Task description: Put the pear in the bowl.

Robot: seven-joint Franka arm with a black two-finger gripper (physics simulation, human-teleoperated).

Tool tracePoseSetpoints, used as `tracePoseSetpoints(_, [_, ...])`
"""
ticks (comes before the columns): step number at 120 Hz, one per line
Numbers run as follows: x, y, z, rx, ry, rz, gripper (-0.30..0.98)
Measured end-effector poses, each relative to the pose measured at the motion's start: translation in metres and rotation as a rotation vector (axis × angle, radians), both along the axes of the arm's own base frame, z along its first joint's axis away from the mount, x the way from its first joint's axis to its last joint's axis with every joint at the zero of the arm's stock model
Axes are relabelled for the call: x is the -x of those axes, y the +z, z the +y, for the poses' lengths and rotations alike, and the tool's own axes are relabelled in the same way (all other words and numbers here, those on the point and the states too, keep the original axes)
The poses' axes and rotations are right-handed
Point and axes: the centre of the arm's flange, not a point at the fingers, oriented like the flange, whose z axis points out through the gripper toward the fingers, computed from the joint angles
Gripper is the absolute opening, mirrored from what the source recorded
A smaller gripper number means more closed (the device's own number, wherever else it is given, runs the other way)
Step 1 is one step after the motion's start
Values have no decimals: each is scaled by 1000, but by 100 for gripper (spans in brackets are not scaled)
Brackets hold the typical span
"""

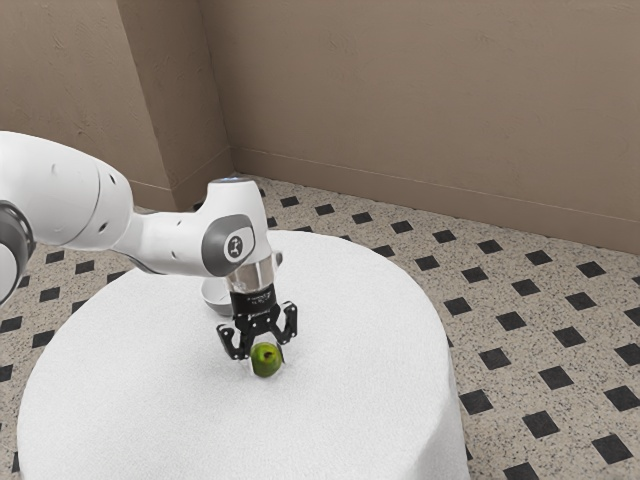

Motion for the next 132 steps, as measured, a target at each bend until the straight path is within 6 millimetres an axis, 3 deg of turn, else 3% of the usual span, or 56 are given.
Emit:
tracePoseSetpoints(26, [0, 1, 0, -1, -1, -3, 37])
tracePoseSetpoints(45, [-4, 21, 1, -7, -10, -38, 37])
tracePoseSetpoints(62, [-20, 58, 27, -50, -4, -112, 36])
tracePoseSetpoints(83, [-49, 105, 81, -118, 31, -200, 35])
tracePoseSetpoints(105, [-54, 108, 115, -145, 62, -198, 35])
tracePoseSetpoints(116, [-69, 105, 129, -155, 77, -207, 36])
tracePoseSetpoints(132, [-79, 94, 136, -157, 82, -198, 36])
